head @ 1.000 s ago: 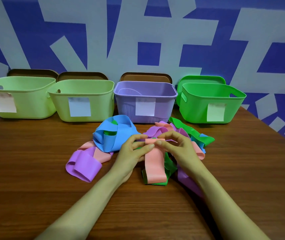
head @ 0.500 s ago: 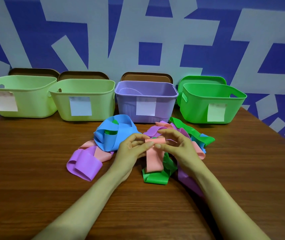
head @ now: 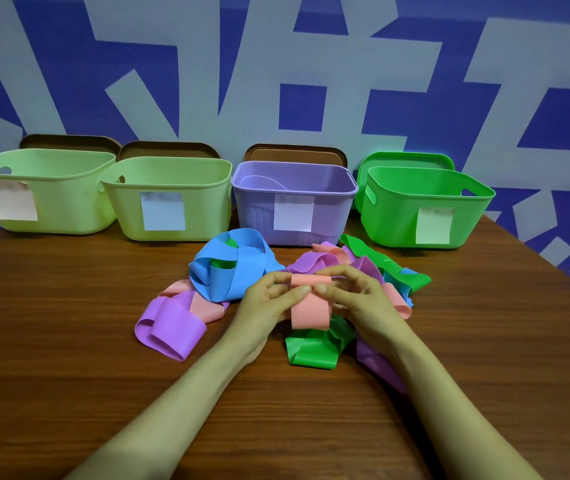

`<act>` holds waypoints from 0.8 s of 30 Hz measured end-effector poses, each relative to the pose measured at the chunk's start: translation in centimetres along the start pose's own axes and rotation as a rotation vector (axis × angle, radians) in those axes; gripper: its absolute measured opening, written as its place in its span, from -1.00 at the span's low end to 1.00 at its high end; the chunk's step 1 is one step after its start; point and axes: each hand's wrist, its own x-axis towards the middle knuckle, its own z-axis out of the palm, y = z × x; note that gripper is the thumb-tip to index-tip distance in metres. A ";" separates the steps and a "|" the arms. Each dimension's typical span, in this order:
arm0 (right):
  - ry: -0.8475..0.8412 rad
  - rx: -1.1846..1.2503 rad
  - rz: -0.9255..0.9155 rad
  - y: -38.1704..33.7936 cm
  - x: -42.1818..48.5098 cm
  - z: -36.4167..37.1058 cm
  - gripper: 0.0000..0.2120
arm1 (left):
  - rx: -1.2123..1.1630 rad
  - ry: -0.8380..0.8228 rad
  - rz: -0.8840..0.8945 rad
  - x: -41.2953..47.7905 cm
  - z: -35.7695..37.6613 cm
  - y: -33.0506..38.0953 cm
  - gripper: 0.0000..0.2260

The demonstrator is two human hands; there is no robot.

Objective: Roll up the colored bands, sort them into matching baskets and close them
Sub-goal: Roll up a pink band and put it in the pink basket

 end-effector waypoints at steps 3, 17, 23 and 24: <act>0.000 -0.034 -0.023 0.1 0.0 -0.1 -0.73 | -0.020 0.013 -0.006 0.0 0.1 0.3 -0.81; -0.003 -0.110 0.079 0.0 -0.1 0.0 -0.92 | 0.070 -0.009 0.077 -0.2 -0.2 0.1 -0.77; -0.015 -0.096 0.038 0.2 -0.2 0.0 -0.78 | 0.140 -0.014 0.102 0.1 -0.5 -0.5 -0.66; -0.016 -0.080 0.038 0.4 -0.1 -0.1 -0.75 | 0.156 -0.011 0.086 0.1 -0.4 -0.5 -0.67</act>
